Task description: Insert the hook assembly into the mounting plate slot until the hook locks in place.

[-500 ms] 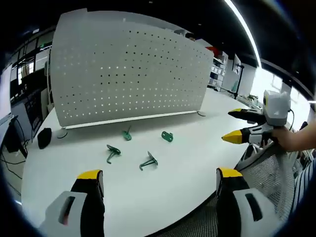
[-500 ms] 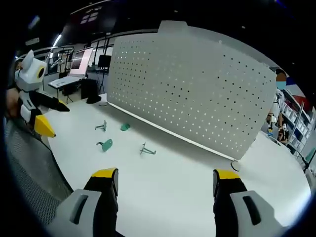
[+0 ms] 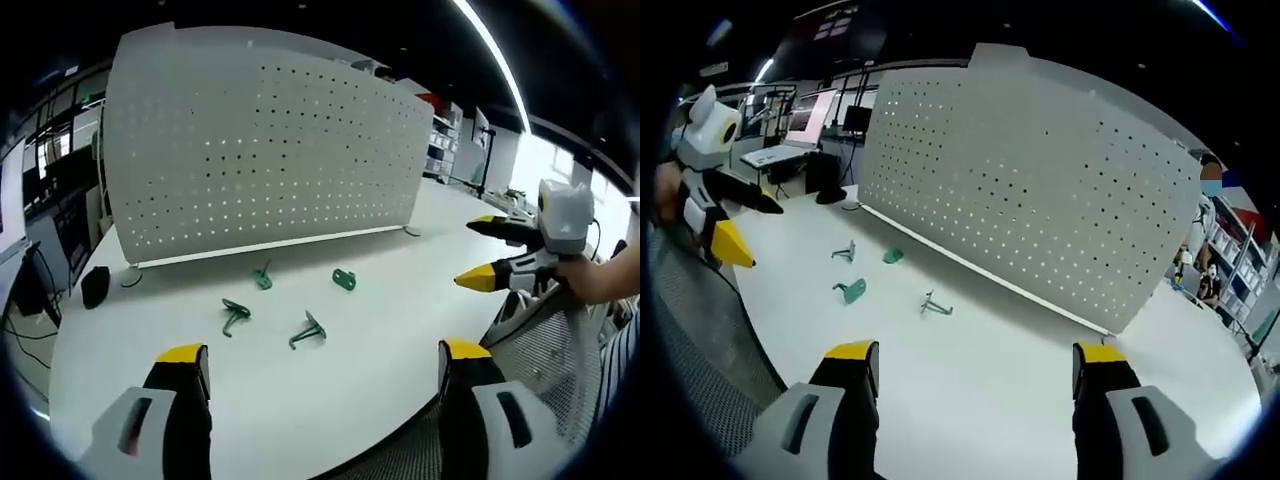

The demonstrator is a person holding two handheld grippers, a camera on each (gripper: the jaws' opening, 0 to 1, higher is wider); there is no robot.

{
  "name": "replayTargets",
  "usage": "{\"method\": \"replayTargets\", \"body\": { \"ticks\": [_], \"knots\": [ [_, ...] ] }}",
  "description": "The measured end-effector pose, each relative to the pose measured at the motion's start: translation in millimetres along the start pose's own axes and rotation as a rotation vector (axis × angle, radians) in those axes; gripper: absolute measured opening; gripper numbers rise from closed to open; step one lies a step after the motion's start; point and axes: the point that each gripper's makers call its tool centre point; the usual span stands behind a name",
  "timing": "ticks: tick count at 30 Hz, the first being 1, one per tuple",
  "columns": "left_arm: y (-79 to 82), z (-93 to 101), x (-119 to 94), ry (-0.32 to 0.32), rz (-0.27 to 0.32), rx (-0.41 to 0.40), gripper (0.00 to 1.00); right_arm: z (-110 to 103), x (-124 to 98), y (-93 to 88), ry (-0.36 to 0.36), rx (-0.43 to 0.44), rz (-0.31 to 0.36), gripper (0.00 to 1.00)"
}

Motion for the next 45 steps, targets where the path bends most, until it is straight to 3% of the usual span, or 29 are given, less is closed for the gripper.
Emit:
{"method": "replayTargets", "body": {
  "ticks": [17, 22, 32, 37, 45],
  "knots": [
    [-4.1, 4.4, 0, -0.014, -0.011, -0.009, 0.94, -10, 1, -4.8, 0.044, -0.015, -0.022, 0.74],
    [-4.4, 7.5, 0, -0.017, -0.011, 0.024, 0.94, -6, -2, 3.5, 0.028, 0.013, 0.02, 0.74],
    [-3.9, 9.5, 1, -0.028, -0.014, 0.031, 0.94, -7, -2, 2.4, 0.031, 0.027, 0.015, 0.73],
    [0.3, 12.6, -1, -0.043, 0.01, 0.023, 0.95, -21, 1, 3.2, 0.09, 0.025, 0.014, 0.73],
    [-1.7, 10.8, 0, -0.038, -0.001, 0.022, 0.94, -24, 2, 0.4, 0.106, 0.02, -0.001, 0.71]
  ]
}}
Point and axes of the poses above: the point that each gripper's makers call its tool centre point, and the gripper's own axes: x roughly forward along the fingers, z roughly to its right, y roughly out of its top, and after that the axes turned 14 degrees about -x, right-handed
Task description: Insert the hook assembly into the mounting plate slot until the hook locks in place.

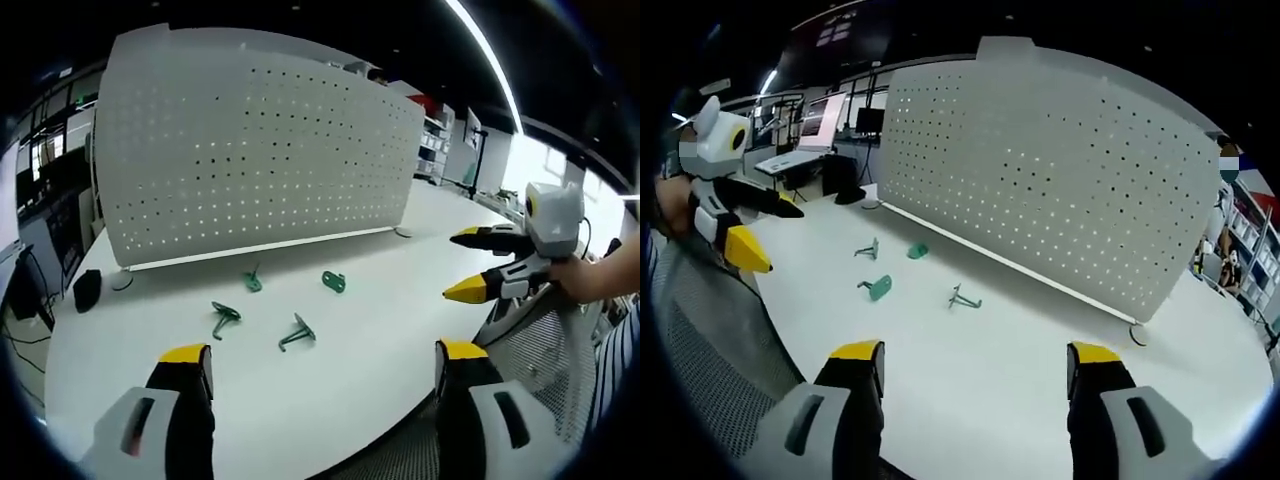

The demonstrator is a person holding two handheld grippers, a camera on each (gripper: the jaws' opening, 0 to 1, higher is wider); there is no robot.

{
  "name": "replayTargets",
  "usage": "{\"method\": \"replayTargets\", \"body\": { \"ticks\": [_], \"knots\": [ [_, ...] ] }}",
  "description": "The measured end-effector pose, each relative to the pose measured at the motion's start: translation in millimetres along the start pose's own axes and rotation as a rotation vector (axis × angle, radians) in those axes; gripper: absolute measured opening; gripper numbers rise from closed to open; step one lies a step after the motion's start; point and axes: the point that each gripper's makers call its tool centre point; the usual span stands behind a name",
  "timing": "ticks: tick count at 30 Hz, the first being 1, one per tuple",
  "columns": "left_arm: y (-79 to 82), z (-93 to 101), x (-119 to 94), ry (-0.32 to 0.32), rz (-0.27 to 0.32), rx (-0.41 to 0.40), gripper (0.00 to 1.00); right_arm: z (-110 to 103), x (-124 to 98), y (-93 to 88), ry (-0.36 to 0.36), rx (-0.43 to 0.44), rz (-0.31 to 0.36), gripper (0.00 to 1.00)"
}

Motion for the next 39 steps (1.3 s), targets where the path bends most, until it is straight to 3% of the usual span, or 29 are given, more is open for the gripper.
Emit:
{"method": "replayTargets", "body": {
  "ticks": [10, 13, 16, 22, 29, 39],
  "knots": [
    [-0.5, -1.6, 1, 0.001, -0.012, -0.006, 0.94, 0, 1, -2.4, 0.01, 0.019, -0.011, 0.69],
    [-1.9, -2.6, 1, 0.004, -0.02, -0.008, 0.94, -5, 4, -7.7, 0.035, 0.001, -0.045, 0.68],
    [4.1, -1.5, 0, -0.007, 0.013, -0.033, 0.95, -8, 6, -7.7, 0.065, 0.027, -0.053, 0.64],
    [-0.5, -3.9, 1, 0.005, -0.008, -0.032, 0.95, -6, 20, 12.5, 0.098, 0.105, -0.023, 0.6],
    [-0.3, -5.9, 2, 0.009, -0.014, -0.042, 0.95, -8, 54, 40.1, 0.15, 0.098, -0.003, 0.52],
    [3.0, -9.0, 3, 0.013, -0.006, -0.056, 0.95, -18, 99, 62.2, 0.219, 0.127, 0.007, 0.42]
  ]
}}
Point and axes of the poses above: the point that each gripper's makers call its tool centre point, and the gripper's own axes: x roughly forward along the fingers, z roughly to its right, y roughly out of its top, and after that the axes turned 14 degrees about -x, right-handed
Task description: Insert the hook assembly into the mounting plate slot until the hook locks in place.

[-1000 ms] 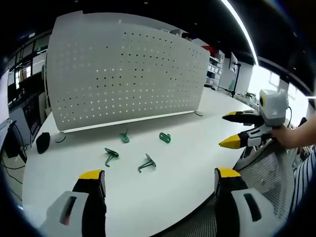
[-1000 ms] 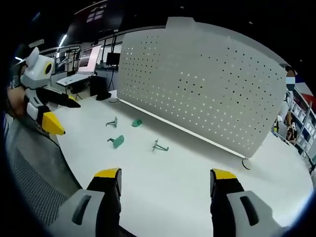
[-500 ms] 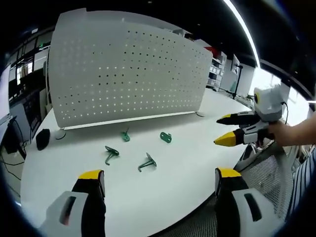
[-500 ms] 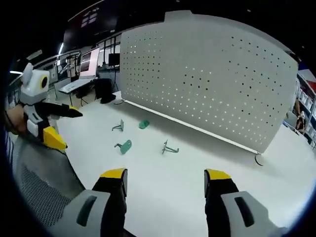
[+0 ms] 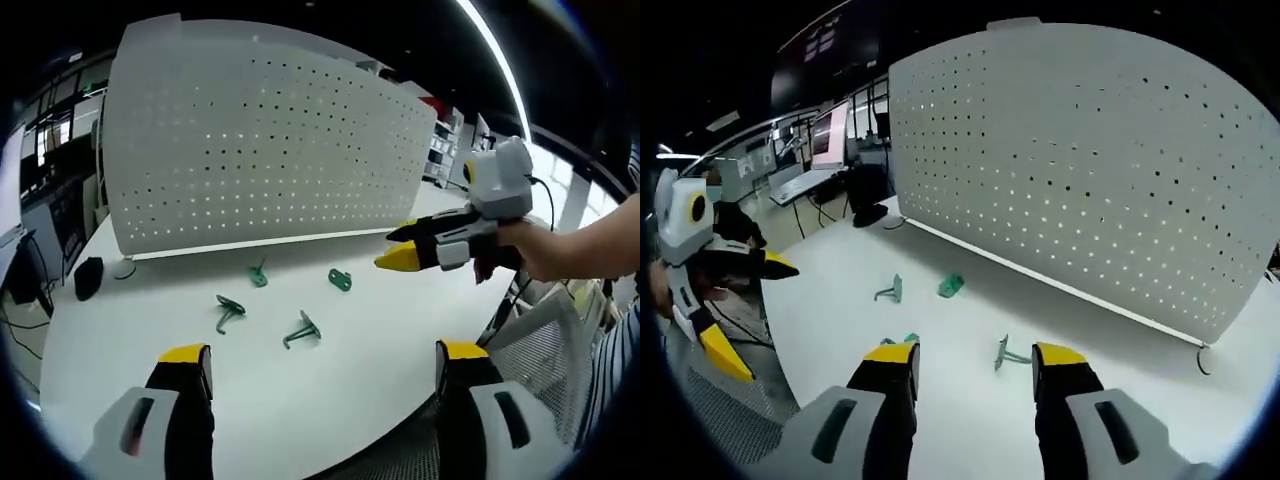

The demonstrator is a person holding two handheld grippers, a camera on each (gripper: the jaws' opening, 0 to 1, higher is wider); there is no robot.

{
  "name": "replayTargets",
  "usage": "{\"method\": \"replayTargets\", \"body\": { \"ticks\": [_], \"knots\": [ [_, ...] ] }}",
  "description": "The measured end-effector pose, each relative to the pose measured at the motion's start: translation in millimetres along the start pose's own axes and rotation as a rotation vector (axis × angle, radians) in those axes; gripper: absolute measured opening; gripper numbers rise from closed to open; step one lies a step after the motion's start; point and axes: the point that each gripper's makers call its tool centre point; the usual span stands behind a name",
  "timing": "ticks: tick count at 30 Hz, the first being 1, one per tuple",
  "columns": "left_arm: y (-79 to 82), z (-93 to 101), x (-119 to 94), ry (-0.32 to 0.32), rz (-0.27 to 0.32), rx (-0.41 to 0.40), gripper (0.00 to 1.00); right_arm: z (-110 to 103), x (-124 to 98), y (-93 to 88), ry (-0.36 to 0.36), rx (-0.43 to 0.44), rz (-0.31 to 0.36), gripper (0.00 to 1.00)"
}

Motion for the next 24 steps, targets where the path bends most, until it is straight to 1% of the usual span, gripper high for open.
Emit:
{"method": "replayTargets", "body": {
  "ticks": [2, 7, 13, 14, 17, 21, 24],
  "knots": [
    [-0.4, 0.3, 0, -0.003, -0.002, 0.001, 0.95, -1, 9, 2.8, 0.005, 0.003, 0.001, 0.42],
    [0.4, -1.0, 1, -0.004, -0.002, 0.006, 0.94, -7, 26, 2.9, 0.038, 0.009, -0.018, 0.4],
    [2.0, -6.7, 1, 0.004, -0.003, 0.002, 0.94, -13, 48, 8.5, 0.072, 0.046, -0.024, 0.37],
    [0.7, -7.4, 1, 0.006, -0.011, -0.001, 0.94, -13, 51, 9.7, 0.073, 0.049, -0.024, 0.37],
    [1.4, -6.5, 0, 0.001, -0.006, -0.002, 0.94, -14, 63, 14.4, 0.085, 0.076, -0.025, 0.36],
    [0.8, -7.0, 0, 0.001, -0.009, -0.006, 0.93, -16, 82, 18.7, 0.099, 0.082, -0.04, 0.35],
    [1.7, -7.9, -1, -0.001, -0.004, -0.02, 0.93, -15, 90, 21.6, 0.099, 0.09, -0.042, 0.33]
  ]
}}
Point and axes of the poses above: the point that each gripper's makers call its tool centre point, and the gripper's own axes: x roughly forward along the fingers, z roughly to its right, y roughly out of its top, and after that the axes turned 14 degrees about -x, right-handed
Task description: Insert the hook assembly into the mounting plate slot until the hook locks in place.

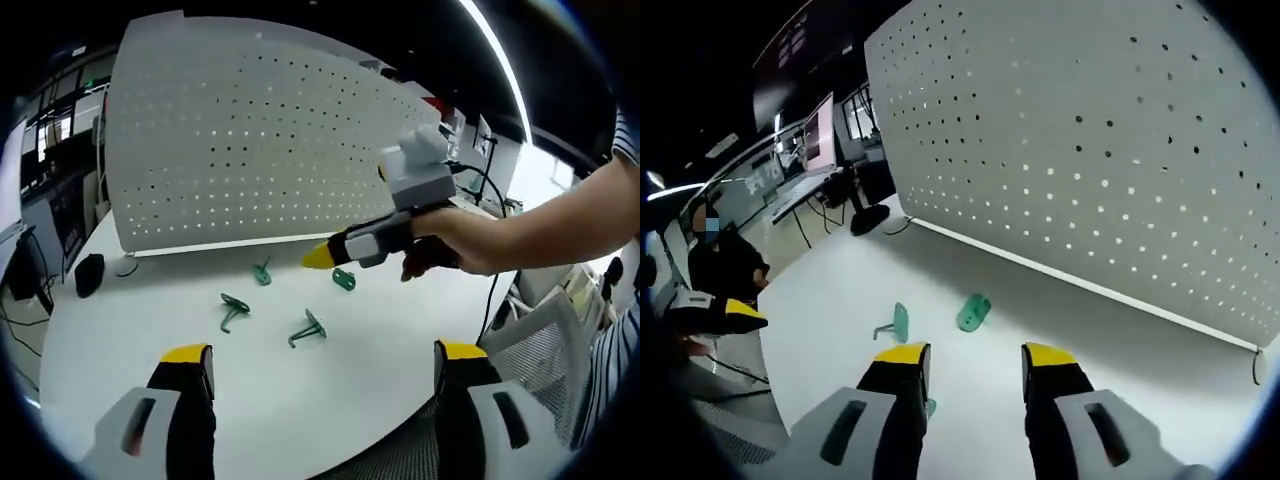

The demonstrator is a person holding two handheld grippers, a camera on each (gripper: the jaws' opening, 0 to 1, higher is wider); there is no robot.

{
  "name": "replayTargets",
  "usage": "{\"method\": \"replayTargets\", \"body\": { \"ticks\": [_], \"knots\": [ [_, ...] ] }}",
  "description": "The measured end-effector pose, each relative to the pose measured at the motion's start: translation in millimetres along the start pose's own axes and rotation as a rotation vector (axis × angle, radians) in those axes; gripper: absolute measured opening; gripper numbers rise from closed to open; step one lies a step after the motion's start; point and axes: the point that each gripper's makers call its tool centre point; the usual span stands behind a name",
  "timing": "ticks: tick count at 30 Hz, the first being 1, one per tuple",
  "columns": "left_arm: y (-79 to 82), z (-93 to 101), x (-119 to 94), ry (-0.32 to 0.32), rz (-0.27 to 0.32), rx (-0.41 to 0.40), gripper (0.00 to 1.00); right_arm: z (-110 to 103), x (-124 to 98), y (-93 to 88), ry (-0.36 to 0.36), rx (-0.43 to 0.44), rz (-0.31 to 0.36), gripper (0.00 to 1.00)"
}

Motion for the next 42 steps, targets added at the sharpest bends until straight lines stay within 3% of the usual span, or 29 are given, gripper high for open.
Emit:
{"method": "replayTargets", "body": {
  "ticks": [14, 18, 25, 32, 37, 42],
  "knots": [
    [-0.3, -2.8, 0, 0.008, 0.001, -0.018, 0.93, 1, 41, 7.5, 0.04, 0.061, -0.031, 0.27],
    [-0.7, -3.8, 0, 0.012, -0.002, -0.027, 0.93, 1, 51, 8.8, 0.047, 0.157, -0.034, 0.23],
    [0.8, -6.9, -1, 0.026, 0.008, -0.034, 0.92, 2, 67, 9.0, 0.042, 0.199, -0.052, 0.2],
    [-0.1, -6.7, -1, 0.035, 0.004, -0.013, 0.91, 7, 77, 4.0, 0.038, 0.201, -0.097, 0.17],
    [-0.3, -7.3, -1, 0.036, 0.001, -0.016, 0.9, 14, 82, 3.2, 0.032, 0.261, -0.123, 0.15],
    [-0.6, -6.5, 0, 0.033, -0.004, -0.014, 0.9, 8, 85, 3.6, 0.052, 0.272, -0.148, 0.08]
  ]
}}
Point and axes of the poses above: the point that each gripper's makers call its tool centre point, and the gripper's own axes: x roughly forward along the fingers, z roughly to its right, y roughly out of its top, and after that the axes turned 14 degrees about -x, right-handed
